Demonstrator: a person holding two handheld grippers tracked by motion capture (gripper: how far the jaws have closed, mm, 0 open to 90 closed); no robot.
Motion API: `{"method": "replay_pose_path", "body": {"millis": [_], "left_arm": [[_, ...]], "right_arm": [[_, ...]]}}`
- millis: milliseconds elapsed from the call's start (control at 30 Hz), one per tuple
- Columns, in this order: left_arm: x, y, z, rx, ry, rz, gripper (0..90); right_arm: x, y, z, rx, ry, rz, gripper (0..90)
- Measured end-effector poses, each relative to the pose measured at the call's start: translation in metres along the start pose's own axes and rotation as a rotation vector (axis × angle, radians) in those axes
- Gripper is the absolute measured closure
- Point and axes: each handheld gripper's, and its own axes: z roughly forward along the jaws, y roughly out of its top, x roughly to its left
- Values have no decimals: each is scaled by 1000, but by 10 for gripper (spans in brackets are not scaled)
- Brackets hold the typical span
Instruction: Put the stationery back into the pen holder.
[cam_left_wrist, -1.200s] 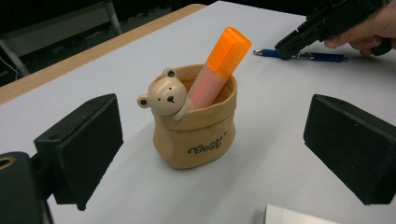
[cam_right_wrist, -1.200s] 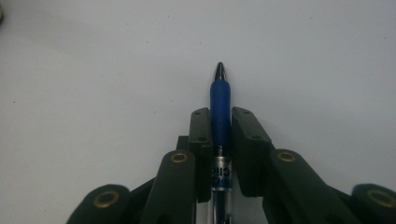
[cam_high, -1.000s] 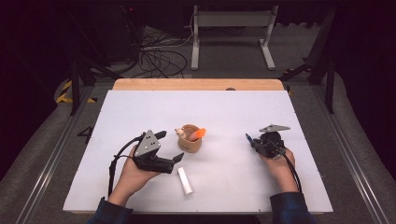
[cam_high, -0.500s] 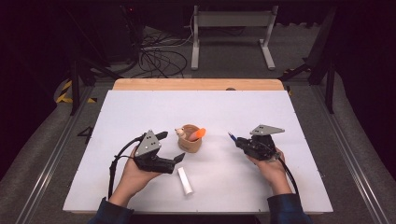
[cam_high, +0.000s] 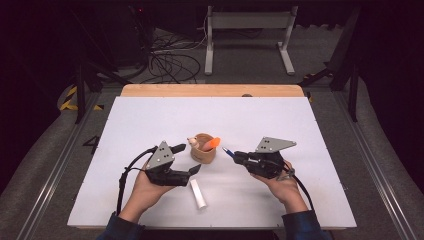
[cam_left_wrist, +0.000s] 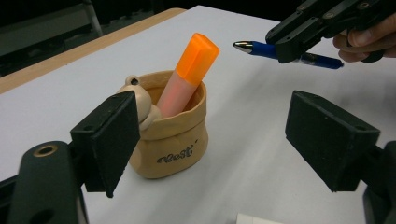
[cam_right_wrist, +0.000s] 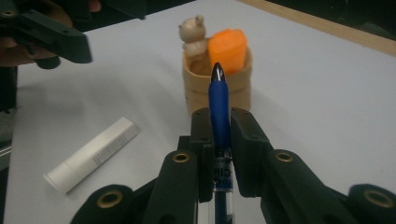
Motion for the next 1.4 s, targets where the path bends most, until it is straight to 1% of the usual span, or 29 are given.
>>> {"method": "replay_pose_path", "body": {"millis": [67, 133, 167, 267, 333, 400, 467, 500, 567, 600, 633, 700, 800, 867, 900, 1000, 1033, 1100, 1133, 1167, 1333, 1400], "left_arm": [[-1, 0, 1, -5, 2, -3, 217], [-1, 0, 1, -5, 0, -8, 243], [-2, 0, 2, -7, -5, -20, 254], [-3, 1, 3, -4, -3, -30, 292], [-3, 1, 5, -2, 0, -62, 312], [-3, 1, 5, -10, 9, -72, 331], [-3, 1, 6, -11, 1, -92, 358], [-4, 1, 7, -16, -6, -109, 371], [-5, 1, 8, -26, -21, -129, 391], [-5, 1, 7, -29, -27, -128, 398], [-6, 2, 8, -38, -34, -138, 408], [-6, 3, 8, -46, -48, -137, 425], [-7, 3, 8, -54, -69, -155, 455], [-8, 3, 8, -63, -93, -182, 480], [-8, 4, 8, -68, -97, -181, 499], [-9, 4, 8, -83, -117, -195, 537], [-8, 4, 7, -79, -117, -183, 551], [-8, 4, 7, -86, -128, -195, 570], [-8, 5, 7, -85, -130, -190, 580], [-9, 5, 7, -89, -138, -205, 591], [-9, 5, 7, -103, -152, -214, 647], [-9, 4, 7, -106, -160, -228, 655]], "right_arm": [[5, 2, 2, -8, 25, -25, 805], [10, 4, 4, -14, 37, -40, 805], [13, 5, 5, -15, 46, -50, 805], [21, 8, 8, -36, 58, -83, 805], [26, 10, 10, -56, 60, -107, 805], [31, 11, 12, -74, 55, -135, 804], [36, 12, 14, -92, 46, -157, 804], [39, 13, 15, -101, 39, -173, 805], [43, 13, 17, -120, 32, -192, 804], [45, 13, 18, -126, 28, -197, 805], [46, 13, 19, -130, 27, -202, 804], [48, 12, 22, -125, 21, -212, 804], [51, 11, 26, -128, 17, -226, 804], [53, 11, 27, -144, 14, -233, 804], [54, 11, 28, -150, 13, -238, 804], [56, 10, 30, -154, 17, -245, 804], [57, 10, 30, -158, 13, -248, 804], [58, 9, 31, -166, 11, -250, 804], [58, 9, 31, -172, 8, -249, 804], [59, 9, 31, -175, 8, -251, 804], [59, 8, 31, -192, 0, -253, 804], [59, 8, 31, -195, 0, -253, 804]]}}
